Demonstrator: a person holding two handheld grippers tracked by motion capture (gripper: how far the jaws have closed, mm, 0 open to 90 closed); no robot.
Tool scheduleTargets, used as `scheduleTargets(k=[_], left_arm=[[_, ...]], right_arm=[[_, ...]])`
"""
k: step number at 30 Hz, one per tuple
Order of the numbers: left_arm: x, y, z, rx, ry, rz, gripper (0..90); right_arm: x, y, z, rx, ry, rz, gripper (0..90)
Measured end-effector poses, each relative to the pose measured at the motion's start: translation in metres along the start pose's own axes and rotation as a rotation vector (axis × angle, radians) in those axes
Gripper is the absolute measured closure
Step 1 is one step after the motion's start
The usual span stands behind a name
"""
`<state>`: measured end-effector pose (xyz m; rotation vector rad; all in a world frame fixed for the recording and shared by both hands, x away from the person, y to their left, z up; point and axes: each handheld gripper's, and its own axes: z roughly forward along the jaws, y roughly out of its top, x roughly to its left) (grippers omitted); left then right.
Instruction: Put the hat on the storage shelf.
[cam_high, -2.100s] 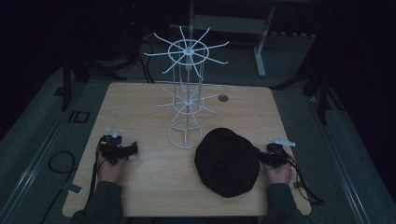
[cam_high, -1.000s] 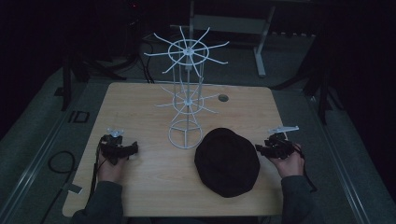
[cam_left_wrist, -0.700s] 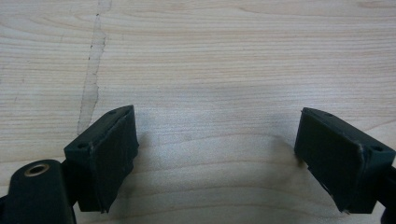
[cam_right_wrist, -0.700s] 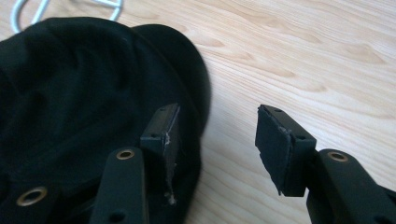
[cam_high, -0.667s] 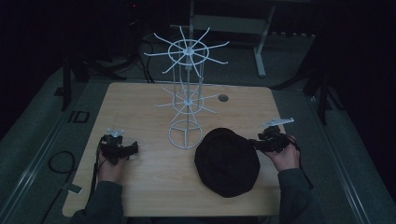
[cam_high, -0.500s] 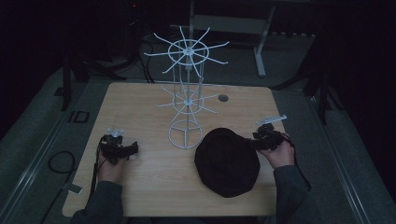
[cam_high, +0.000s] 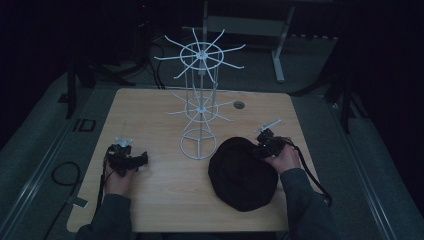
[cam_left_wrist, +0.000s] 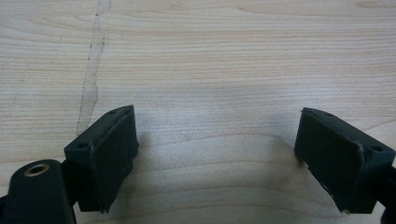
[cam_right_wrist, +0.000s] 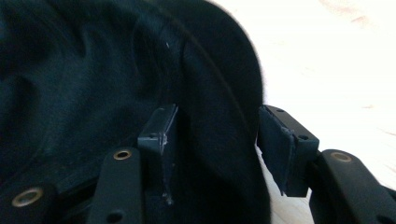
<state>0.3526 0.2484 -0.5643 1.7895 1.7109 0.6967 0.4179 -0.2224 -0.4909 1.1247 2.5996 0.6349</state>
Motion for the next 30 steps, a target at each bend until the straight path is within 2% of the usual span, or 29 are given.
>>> scheduleTargets(k=[6, 12, 14, 15, 20, 29, 30], left_arm=[[0.0, 0.0, 0.0, 0.0, 0.0, 0.0, 14.2], [0.0, 0.0, 0.0, 0.0, 0.0, 0.0, 14.2], [0.0, 0.0, 0.0, 0.0, 0.0, 0.0, 14.2], [0.0, 0.0, 0.0, 0.0, 0.0, 0.0, 14.2], [0.0, 0.0, 0.0, 0.0, 0.0, 0.0, 14.2], [0.0, 0.0, 0.0, 0.0, 0.0, 0.0, 14.2], [0.0, 0.0, 0.0, 0.0, 0.0, 0.0, 14.2]], right_arm=[[0.002, 0.002, 0.017, 0.084, 0.005, -0.011, 49.4], [0.002, 0.003, 0.017, 0.117, 0.008, 0.001, 62.3], [0.002, 0.004, 0.016, 0.116, 0.004, 0.008, 64.8], [0.001, 0.004, 0.014, 0.112, -0.002, 0.009, 69.3], [0.0, 0.004, 0.012, 0.118, 0.003, 0.026, 73.3], [-0.018, -0.01, 0.002, 0.053, 0.057, 0.151, 78.8], [-0.018, -0.01, 0.002, 0.053, 0.057, 0.151, 78.8]])
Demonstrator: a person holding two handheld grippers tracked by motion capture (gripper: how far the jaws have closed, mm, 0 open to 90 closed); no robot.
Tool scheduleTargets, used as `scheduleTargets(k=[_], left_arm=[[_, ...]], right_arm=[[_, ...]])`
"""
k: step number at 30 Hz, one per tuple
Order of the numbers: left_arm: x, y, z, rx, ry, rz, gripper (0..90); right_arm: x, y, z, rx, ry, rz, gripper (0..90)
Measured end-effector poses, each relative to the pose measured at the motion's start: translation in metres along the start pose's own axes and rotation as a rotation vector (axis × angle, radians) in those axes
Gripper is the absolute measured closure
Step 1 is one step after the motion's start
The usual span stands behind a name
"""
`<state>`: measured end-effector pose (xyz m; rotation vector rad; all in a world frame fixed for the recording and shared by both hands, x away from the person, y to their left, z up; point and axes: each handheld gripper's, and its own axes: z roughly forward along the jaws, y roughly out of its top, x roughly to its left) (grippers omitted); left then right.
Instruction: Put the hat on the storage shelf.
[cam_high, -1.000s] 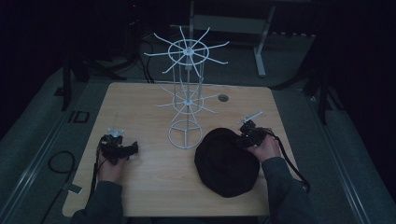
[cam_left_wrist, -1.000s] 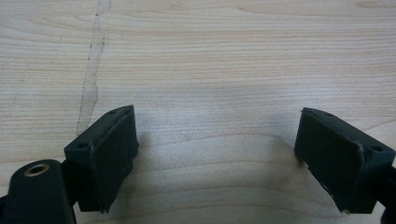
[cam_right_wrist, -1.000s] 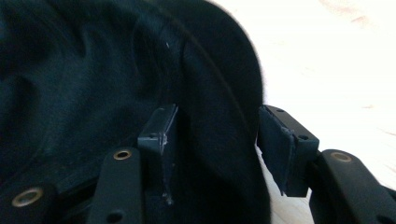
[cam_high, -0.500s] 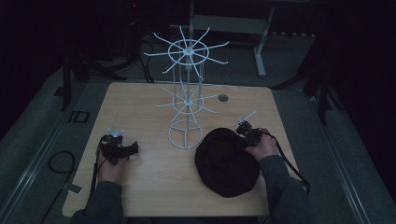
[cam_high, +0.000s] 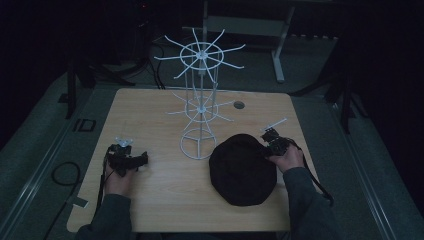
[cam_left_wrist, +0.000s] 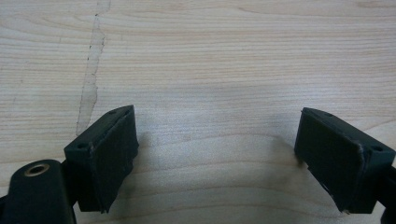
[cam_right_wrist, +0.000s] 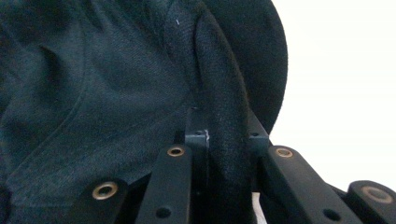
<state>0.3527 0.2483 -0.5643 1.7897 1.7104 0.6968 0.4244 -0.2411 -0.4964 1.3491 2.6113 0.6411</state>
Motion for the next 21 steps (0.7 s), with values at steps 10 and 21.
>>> scheduleTargets(k=[10, 21], left_arm=[[0.0, 0.0, 0.0, 0.0, -0.002, 0.0, 14.2], [-0.001, 0.0, 0.0, 0.001, -0.001, 0.003, 14.2]], right_arm=[[-0.023, -0.019, -0.01, -0.083, 0.057, 0.135, 79.5], [-0.039, -0.028, -0.028, -0.152, 0.096, 0.209, 79.3]])
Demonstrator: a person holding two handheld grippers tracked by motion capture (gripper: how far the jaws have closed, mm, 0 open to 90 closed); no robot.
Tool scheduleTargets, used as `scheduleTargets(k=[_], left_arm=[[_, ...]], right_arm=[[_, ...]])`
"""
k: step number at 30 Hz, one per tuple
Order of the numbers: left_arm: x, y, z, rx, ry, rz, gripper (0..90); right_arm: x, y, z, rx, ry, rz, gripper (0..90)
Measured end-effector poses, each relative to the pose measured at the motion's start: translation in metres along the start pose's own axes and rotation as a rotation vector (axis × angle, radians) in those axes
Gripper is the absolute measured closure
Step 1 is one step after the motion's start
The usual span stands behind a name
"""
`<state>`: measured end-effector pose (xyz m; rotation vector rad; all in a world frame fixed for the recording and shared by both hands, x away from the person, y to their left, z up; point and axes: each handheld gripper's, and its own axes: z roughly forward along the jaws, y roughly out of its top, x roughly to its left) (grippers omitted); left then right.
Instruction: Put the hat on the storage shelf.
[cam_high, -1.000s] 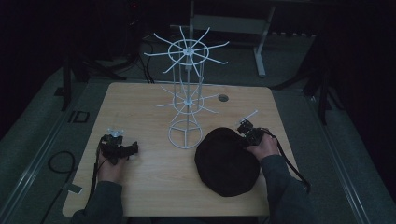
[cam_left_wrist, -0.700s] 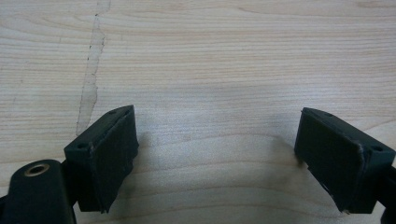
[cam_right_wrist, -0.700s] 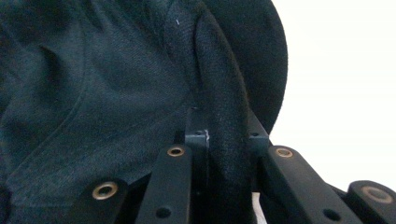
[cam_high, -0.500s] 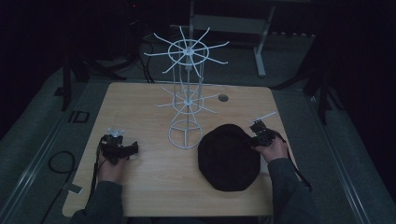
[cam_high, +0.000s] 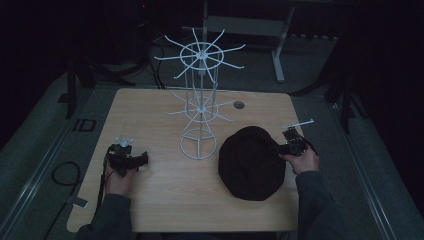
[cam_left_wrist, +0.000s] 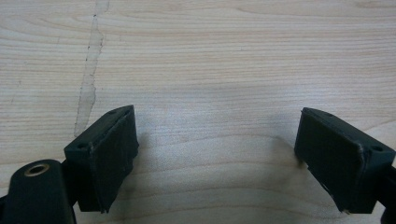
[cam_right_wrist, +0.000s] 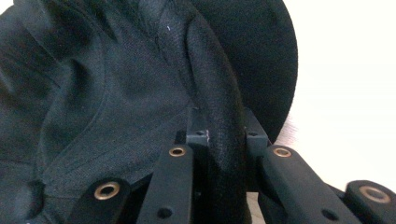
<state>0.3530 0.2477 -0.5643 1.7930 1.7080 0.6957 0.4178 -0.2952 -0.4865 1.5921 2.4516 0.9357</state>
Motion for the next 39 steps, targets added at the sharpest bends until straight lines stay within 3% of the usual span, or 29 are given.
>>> scheduleTargets(k=[26, 39], left_arm=[[0.0, 0.0, 0.0, 0.0, 0.0, 0.0, 14.2], [0.0, 0.0, 0.0, 0.0, -0.001, 0.001, 14.2]], right_arm=[[-0.028, -0.001, -0.041, -0.184, 0.143, 0.151, 79.3], [-0.033, 0.0, -0.053, -0.228, 0.191, 0.177, 79.3]])
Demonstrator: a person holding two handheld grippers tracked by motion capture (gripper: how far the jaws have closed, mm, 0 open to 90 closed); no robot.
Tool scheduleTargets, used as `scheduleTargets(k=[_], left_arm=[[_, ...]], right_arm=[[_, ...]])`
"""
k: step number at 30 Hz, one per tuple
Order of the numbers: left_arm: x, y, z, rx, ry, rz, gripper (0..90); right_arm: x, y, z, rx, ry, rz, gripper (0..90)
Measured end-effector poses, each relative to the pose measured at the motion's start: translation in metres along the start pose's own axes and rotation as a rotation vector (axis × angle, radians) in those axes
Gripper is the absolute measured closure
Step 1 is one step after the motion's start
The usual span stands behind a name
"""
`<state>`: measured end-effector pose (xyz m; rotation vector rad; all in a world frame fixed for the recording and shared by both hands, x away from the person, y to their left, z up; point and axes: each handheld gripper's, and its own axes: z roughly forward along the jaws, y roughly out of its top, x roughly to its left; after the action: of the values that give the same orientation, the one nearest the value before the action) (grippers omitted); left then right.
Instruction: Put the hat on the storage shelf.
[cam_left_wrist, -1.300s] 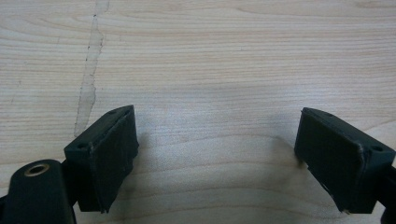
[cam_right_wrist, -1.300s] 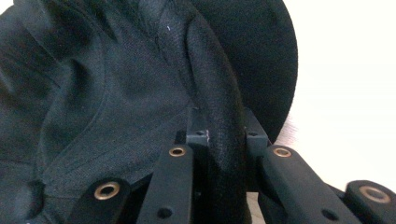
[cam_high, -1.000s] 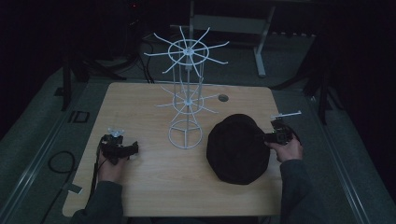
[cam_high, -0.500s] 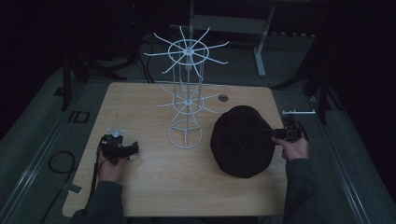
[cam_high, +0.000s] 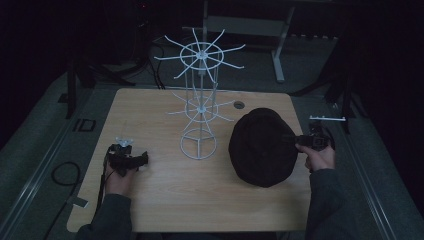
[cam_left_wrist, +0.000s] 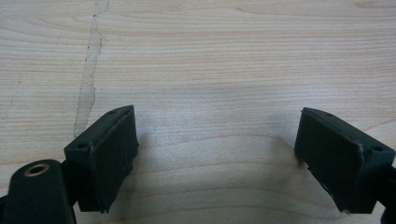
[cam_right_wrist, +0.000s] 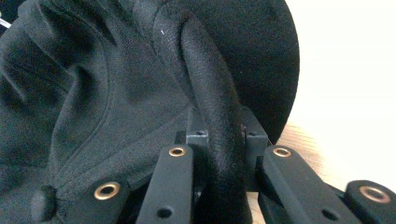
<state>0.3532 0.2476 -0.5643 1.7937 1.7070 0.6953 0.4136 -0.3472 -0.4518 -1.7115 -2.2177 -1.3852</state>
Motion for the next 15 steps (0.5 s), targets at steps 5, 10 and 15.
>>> scheduleTargets(k=[5, 10, 15], left_arm=[[0.0, 0.0, 0.0, 0.0, 0.0, 0.0, 14.2], [0.0, 0.0, 0.0, 0.001, 0.0, 0.0, 14.2], [0.0, 0.0, 0.0, 0.001, 0.0, 0.0, 14.2]], right_arm=[[0.004, 0.005, -0.005, -0.004, 0.0, -0.002, 79.3], [0.007, 0.009, -0.011, -0.018, 0.014, -0.003, 79.2], [0.012, 0.014, -0.02, -0.025, 0.009, -0.015, 79.2]])
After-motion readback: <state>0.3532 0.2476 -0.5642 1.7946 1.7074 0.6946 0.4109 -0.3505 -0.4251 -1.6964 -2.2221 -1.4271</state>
